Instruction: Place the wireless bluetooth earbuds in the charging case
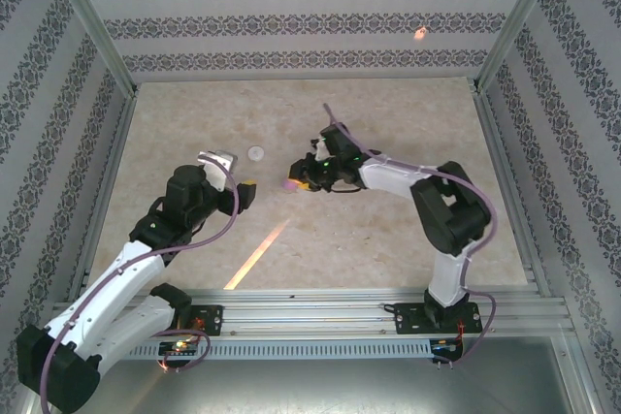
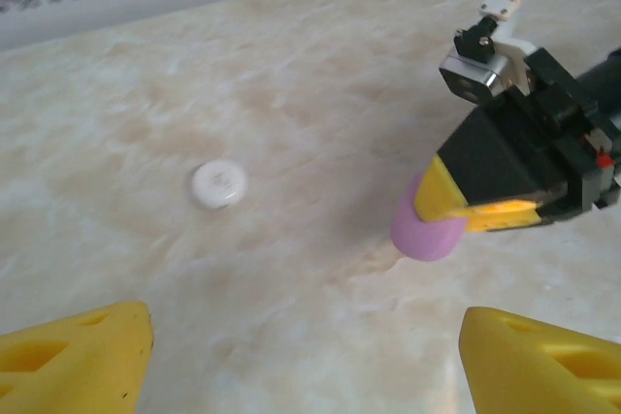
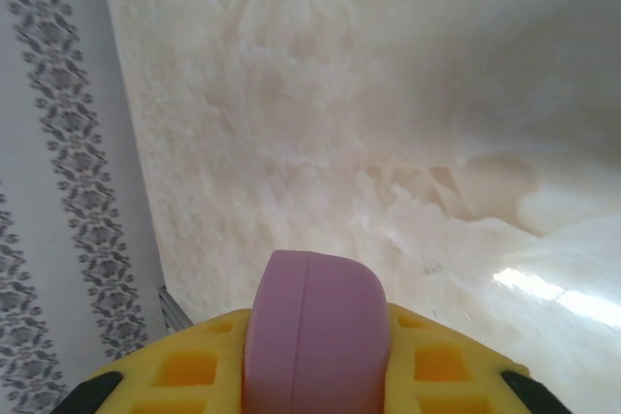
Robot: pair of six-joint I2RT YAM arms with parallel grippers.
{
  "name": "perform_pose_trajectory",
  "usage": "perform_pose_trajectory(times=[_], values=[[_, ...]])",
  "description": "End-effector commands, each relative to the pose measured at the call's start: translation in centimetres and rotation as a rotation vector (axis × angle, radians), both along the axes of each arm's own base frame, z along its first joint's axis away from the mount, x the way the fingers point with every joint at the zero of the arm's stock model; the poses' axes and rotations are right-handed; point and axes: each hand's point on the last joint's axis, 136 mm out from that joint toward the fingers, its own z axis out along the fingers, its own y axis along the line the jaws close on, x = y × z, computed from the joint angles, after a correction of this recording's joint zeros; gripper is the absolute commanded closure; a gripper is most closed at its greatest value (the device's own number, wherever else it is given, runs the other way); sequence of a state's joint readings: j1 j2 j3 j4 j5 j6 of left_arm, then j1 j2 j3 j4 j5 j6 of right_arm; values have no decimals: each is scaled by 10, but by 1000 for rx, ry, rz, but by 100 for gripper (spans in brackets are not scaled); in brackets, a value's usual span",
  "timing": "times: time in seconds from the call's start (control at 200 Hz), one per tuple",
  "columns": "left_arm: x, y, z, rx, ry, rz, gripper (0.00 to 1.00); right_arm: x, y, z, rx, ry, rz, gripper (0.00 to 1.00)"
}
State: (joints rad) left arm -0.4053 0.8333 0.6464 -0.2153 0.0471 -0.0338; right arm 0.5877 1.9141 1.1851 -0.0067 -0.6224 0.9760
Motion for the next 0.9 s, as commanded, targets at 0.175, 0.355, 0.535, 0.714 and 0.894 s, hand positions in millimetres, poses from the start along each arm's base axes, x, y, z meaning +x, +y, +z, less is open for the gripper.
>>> perform_pose_trajectory(times=[0.175, 0.355, 0.535, 0.714, 0.894], values=[[-19, 36, -5, -29, 2, 174, 18, -14, 65, -35, -2, 23, 131, 77], [-26, 43, -11, -19, 8, 199, 17, -29, 77, -57, -47, 79, 159, 61], [-22, 44, -13, -15, -8, 208, 16, -37, 55, -45, -130, 56, 167, 42], [-13, 48, -8, 21, -34, 224, 12, -28, 16, 8, -198, -97, 125, 36], [9, 61, -5, 66, -8, 252, 6, -13, -70, 72, -385, -377, 25, 18]])
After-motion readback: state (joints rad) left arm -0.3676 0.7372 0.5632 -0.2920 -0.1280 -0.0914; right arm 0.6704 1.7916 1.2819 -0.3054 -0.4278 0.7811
